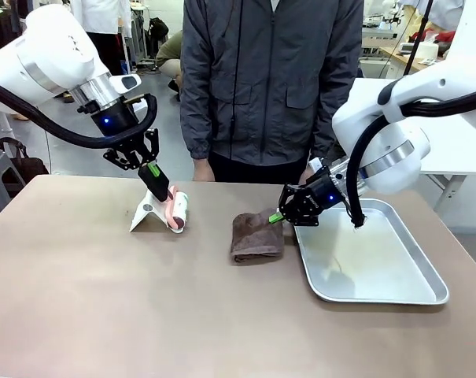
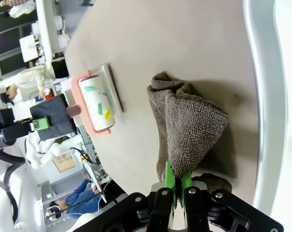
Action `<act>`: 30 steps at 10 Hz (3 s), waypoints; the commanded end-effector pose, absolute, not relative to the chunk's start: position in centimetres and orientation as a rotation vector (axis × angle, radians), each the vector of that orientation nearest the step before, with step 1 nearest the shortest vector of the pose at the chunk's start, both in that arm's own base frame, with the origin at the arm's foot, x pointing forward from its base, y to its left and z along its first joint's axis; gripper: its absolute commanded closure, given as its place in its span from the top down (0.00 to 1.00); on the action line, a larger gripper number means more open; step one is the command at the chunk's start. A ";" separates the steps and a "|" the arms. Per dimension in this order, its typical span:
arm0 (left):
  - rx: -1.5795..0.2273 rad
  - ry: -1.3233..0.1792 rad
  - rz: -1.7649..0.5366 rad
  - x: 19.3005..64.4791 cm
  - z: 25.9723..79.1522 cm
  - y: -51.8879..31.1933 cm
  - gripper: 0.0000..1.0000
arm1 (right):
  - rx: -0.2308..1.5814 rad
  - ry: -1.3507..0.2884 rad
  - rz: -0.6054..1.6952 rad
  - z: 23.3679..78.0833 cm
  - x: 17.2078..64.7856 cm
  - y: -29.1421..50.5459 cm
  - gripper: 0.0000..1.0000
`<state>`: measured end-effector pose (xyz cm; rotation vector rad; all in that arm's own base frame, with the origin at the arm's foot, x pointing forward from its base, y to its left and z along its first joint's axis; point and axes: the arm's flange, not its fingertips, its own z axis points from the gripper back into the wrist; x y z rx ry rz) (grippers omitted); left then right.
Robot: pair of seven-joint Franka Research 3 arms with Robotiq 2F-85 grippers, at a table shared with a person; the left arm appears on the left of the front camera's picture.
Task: Clean the surface of the table.
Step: Return the Lint Roller and towel to their original positions.
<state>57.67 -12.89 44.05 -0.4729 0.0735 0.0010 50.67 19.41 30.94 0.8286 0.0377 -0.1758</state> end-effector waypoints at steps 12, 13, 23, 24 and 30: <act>-0.435 0.055 0.087 58.2 44.2 -11.9 1.00 | 0.852 0.078 -0.163 30.9 50.5 19.7 0.88; -0.438 0.047 0.098 58.1 44.4 -11.5 1.00 | 0.845 0.080 -0.156 31.0 50.4 19.8 0.97; -0.810 -0.067 0.023 46.2 48.7 -1.9 1.00 | 1.163 0.041 -0.076 36.1 42.7 9.3 1.00; -0.902 -0.116 -0.041 44.8 48.1 -0.1 1.00 | 1.224 0.011 -0.082 36.7 41.2 7.3 1.00; -1.307 -0.289 0.151 39.9 42.2 12.0 1.00 | 1.521 -0.191 -0.249 37.9 34.3 -3.7 1.00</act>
